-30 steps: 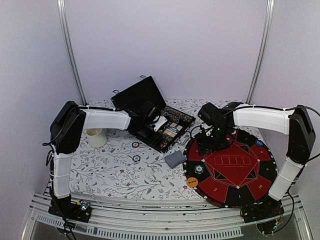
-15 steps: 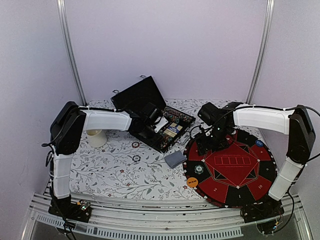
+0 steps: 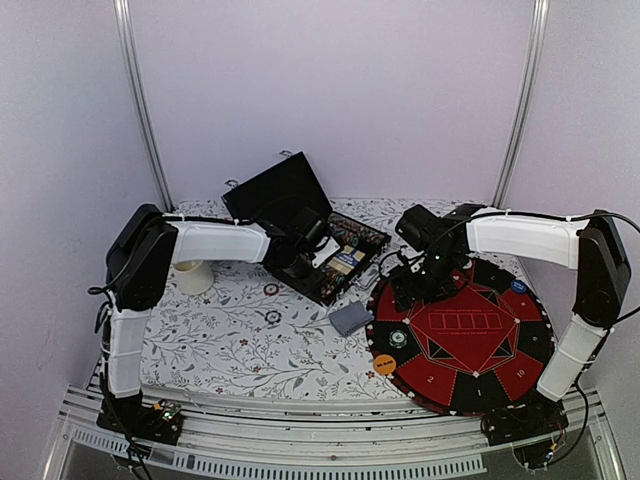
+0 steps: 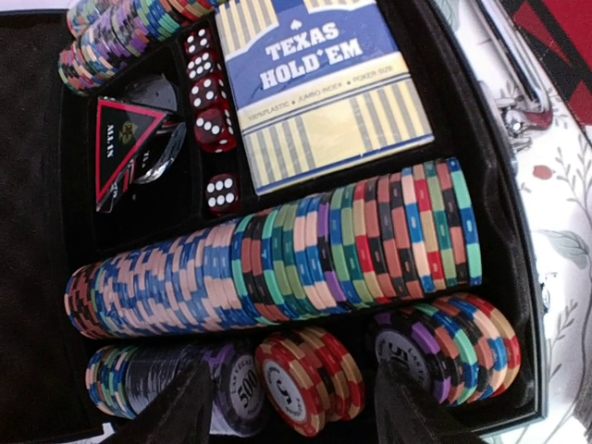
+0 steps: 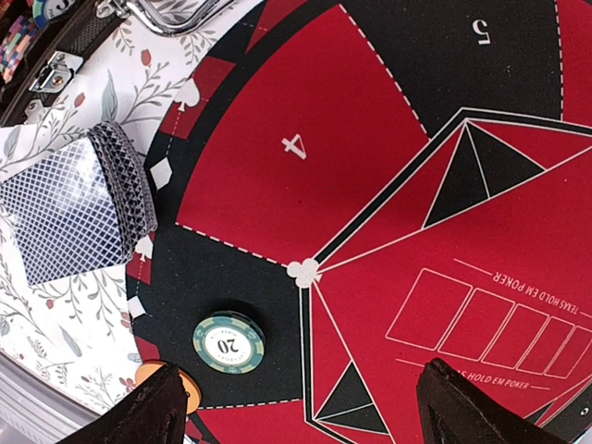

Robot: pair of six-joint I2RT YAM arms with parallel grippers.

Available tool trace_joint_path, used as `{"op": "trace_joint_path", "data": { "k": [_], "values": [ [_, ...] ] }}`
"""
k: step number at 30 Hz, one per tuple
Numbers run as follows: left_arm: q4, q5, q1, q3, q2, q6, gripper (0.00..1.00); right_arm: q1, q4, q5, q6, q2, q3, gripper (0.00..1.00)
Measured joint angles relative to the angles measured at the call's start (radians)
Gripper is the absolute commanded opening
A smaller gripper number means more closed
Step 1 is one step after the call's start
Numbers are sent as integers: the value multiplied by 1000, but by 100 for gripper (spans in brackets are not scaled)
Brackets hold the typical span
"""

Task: Distribute texas hold em gaming equipment
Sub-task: Adjust the poker chips pile in the chip case.

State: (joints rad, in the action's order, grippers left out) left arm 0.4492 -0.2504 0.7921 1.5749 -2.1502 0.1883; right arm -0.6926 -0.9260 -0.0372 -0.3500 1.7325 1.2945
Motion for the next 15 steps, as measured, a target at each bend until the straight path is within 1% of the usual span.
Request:
{"op": "trace_joint_path", "data": {
  "k": [8,10,11,15],
  "values": [
    [10,-20,4,8,-6,-7,58,0,0,12,4,0,0,88],
    [10,-11,1,8,-6,-12,54,0,0,13,4,0,0,88],
    [9,-3,-2,8,-6,-14,50,0,0,13,4,0,0,88],
    [8,27,-11,11,-6,-19,43,0,0,14,4,0,0,88]
  ]
}}
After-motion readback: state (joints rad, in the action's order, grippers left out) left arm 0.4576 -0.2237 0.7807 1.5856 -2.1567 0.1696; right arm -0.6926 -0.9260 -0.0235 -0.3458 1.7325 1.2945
